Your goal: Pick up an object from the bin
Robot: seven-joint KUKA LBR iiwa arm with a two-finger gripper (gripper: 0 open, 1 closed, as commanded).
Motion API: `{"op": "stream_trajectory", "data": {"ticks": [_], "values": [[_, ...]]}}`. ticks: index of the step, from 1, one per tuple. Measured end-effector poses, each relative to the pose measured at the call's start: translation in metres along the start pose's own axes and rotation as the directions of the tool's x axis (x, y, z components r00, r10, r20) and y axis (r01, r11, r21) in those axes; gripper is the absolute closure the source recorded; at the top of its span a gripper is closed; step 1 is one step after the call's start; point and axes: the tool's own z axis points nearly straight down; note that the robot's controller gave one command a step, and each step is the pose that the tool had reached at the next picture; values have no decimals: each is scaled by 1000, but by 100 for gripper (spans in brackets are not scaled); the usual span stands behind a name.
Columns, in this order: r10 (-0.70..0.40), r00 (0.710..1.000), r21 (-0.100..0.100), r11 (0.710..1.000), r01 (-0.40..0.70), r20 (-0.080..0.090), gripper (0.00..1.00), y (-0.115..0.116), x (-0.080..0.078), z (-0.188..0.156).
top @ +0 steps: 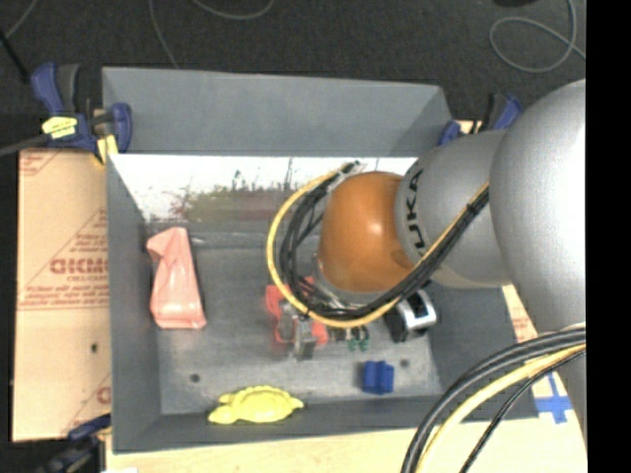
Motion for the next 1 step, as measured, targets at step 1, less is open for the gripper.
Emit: {"op": "stream_trajectory", "data": {"ticks": [1], "values": [[0, 1000, 0, 1000, 0, 4, 100, 0, -1, -15]]}}
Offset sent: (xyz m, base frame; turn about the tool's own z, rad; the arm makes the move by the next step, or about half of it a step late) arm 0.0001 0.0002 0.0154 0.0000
